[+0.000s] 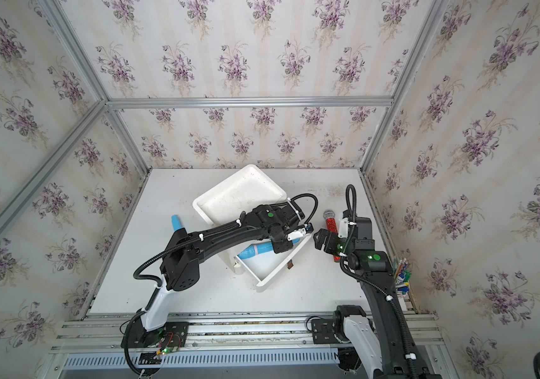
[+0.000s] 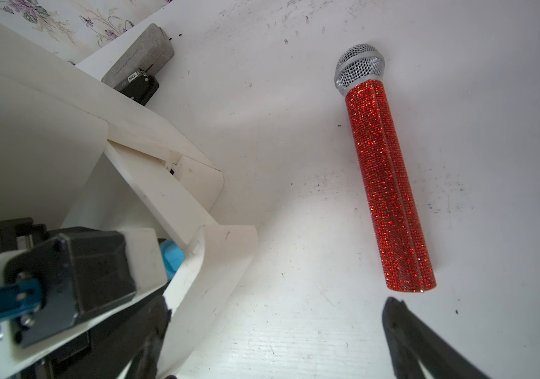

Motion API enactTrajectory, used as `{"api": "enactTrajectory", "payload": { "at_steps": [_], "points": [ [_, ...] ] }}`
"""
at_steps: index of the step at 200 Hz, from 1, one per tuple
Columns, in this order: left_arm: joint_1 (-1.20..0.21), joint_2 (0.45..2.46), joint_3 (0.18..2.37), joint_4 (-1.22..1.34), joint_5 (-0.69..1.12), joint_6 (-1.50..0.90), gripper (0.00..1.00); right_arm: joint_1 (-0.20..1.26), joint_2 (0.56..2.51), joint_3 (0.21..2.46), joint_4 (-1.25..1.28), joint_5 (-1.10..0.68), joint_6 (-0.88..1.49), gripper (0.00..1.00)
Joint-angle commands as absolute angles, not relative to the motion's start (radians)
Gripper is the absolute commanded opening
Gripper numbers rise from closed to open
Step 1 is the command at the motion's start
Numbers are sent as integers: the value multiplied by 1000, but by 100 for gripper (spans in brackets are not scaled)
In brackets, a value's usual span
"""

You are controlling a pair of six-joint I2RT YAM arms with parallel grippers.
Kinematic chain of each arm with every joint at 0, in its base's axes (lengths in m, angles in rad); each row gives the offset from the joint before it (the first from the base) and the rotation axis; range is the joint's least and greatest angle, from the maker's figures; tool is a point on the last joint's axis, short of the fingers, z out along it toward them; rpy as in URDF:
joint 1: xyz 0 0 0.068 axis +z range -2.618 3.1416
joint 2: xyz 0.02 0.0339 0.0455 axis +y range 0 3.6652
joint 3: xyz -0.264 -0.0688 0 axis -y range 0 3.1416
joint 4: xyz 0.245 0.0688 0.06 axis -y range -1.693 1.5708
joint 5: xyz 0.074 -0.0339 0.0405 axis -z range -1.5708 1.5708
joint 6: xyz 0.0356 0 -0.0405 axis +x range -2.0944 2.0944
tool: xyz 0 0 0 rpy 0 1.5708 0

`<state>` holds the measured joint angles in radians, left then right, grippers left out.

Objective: Take the microphone out of the drawer
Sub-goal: Pick up the microphone from the drawer.

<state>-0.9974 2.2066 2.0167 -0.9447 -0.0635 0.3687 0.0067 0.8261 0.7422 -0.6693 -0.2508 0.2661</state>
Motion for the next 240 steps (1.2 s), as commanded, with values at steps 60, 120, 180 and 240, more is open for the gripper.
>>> {"api": "enactTrajectory", "payload": {
  "at_steps": [60,120,180,240],
  "points": [
    [-989,2126,2044,-959,-56,365,23,8,827,745,-649,-253,272,100],
    [-971,2069,2012,-939,-1,341,17,8,825,745,-648,-254,272,100],
    [-966,1987,1951,-867,89,313,16,8,827,744,-648,-252,272,100],
    [-966,1892,1920,-800,217,279,17,8,826,743,-648,-252,272,100]
  ]
}}
